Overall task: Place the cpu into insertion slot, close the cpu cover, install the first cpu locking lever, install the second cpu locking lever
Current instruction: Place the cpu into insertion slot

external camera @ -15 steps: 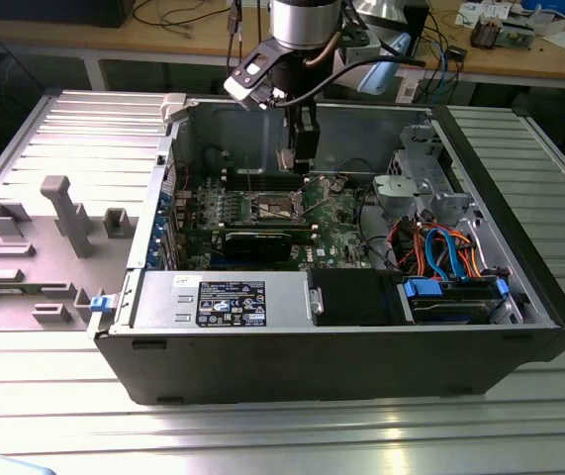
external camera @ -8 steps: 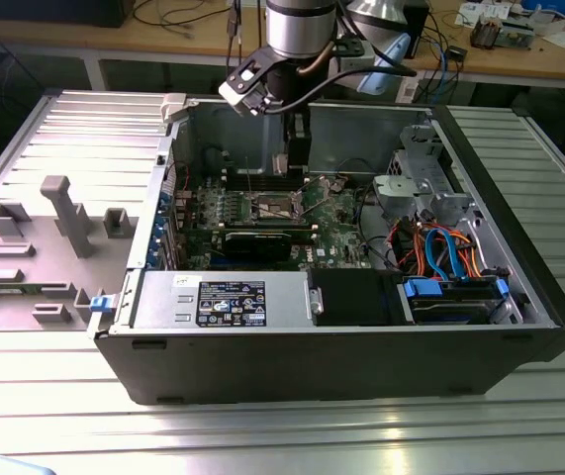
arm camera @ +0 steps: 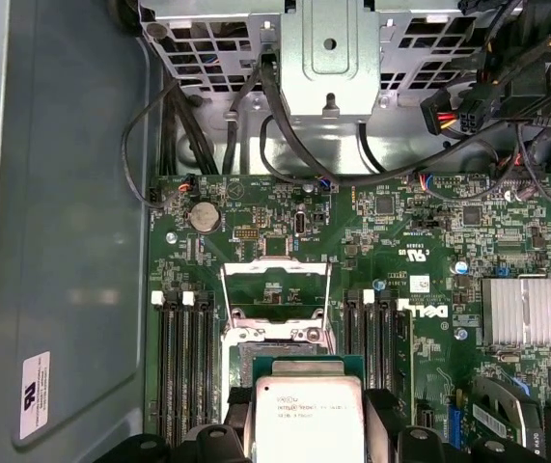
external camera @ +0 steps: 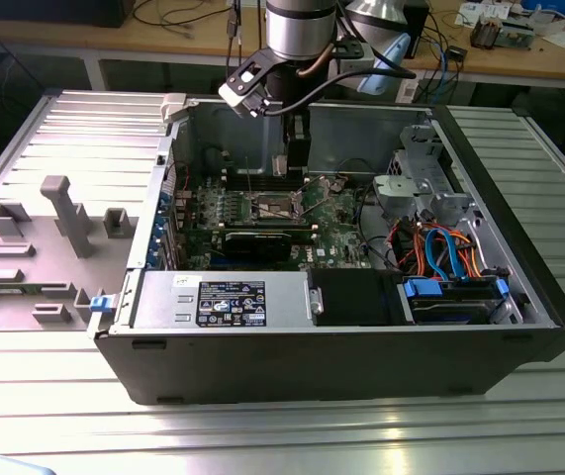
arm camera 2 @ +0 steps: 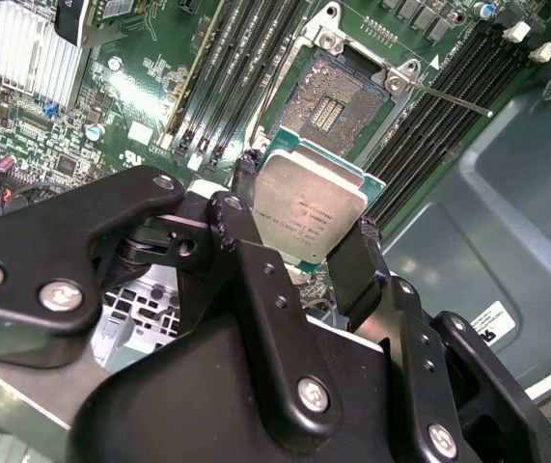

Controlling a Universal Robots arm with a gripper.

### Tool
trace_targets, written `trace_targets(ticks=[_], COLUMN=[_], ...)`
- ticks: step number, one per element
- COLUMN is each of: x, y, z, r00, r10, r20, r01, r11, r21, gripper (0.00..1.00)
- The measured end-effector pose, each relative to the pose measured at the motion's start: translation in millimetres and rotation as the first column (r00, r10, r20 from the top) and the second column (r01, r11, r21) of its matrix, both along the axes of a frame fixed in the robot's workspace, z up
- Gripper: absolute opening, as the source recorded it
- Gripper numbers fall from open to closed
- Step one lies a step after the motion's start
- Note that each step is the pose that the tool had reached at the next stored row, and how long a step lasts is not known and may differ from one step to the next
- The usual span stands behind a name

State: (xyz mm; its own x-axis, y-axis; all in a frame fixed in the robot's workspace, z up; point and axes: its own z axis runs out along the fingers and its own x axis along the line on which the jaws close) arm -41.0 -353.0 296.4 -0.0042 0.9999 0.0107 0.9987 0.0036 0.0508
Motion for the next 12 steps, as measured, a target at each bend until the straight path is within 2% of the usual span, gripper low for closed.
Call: trace_targets(ticks=[10,12], x=[0.0,-0.5], y=[0.0,0.0], z=[-0.1,-2.8], r00=[1.0,1.0], r10=[0.0,0.0], r20=[0.0,0.0002], r01=[0.0,0.0], r11=[1.0,1.0], r21=[-0.0001,0.0004], gripper=[0.55,0.55])
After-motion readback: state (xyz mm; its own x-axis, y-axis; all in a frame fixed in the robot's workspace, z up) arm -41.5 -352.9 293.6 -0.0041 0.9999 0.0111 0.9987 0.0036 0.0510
